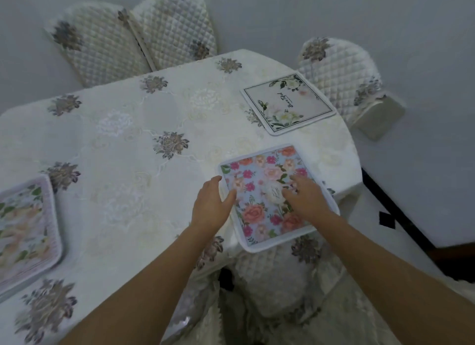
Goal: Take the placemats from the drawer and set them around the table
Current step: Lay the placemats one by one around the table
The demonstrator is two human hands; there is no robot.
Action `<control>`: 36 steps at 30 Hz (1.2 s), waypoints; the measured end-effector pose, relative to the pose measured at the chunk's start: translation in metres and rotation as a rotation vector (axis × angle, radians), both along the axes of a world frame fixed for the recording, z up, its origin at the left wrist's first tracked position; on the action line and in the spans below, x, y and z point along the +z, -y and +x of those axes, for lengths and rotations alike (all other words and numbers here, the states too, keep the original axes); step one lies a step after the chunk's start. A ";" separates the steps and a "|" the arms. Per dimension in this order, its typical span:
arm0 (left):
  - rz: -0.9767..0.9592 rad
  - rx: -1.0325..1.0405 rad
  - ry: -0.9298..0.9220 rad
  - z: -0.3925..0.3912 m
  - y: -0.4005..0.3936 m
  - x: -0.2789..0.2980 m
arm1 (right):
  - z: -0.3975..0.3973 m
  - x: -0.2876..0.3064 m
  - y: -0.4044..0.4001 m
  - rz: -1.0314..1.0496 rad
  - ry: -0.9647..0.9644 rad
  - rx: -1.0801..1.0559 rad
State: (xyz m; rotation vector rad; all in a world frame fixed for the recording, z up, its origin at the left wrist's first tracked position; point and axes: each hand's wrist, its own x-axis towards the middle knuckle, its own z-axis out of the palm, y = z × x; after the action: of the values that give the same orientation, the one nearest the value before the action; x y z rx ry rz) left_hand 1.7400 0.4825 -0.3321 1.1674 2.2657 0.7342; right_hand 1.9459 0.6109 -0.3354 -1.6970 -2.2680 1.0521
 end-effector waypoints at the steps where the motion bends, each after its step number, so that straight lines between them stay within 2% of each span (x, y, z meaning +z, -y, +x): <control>1: -0.044 -0.016 0.005 0.009 -0.004 -0.008 | 0.011 -0.007 -0.003 -0.039 0.039 0.012; 3: -0.125 -0.047 0.001 0.025 -0.007 -0.022 | 0.030 -0.022 -0.005 -0.046 0.165 0.060; 6: -0.182 -0.065 -0.071 0.039 -0.007 -0.036 | 0.047 -0.036 -0.006 0.100 0.295 0.127; 9: -0.170 0.002 -0.076 0.044 -0.009 -0.039 | 0.055 -0.044 -0.008 0.103 0.322 0.078; 13: -0.203 0.123 -0.013 0.042 -0.017 -0.036 | 0.063 -0.045 -0.015 -0.011 0.253 -0.129; 15: -0.245 0.155 0.015 0.038 -0.022 -0.036 | 0.065 -0.044 -0.020 0.034 0.260 -0.161; 17: -0.284 0.252 0.149 0.032 -0.028 -0.036 | 0.064 -0.044 -0.023 0.119 0.269 -0.156; 19: -0.281 0.378 0.374 0.025 -0.030 -0.034 | 0.063 -0.042 -0.028 0.170 0.202 -0.163; 21: -0.254 0.392 0.453 0.019 -0.027 -0.033 | 0.060 -0.038 -0.032 0.159 0.120 -0.177; 26: -0.158 0.332 0.343 0.001 -0.018 -0.037 | 0.043 -0.033 -0.040 0.196 -0.043 -0.150; 31: -0.115 0.331 0.237 -0.030 -0.012 -0.039 | 0.008 -0.031 -0.045 0.203 -0.128 -0.104; 34: -0.133 0.322 0.213 -0.050 -0.011 -0.038 | -0.010 -0.034 -0.054 0.136 -0.126 -0.086; 36: -0.197 0.294 0.197 -0.061 -0.007 -0.039 | -0.017 -0.039 -0.059 0.073 -0.028 -0.063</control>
State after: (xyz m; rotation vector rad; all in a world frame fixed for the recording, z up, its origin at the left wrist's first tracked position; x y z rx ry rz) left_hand 1.6794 0.4898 -0.3712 0.6503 2.3030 0.6813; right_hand 1.9288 0.6695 -0.3742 -1.7027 -2.1929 0.9621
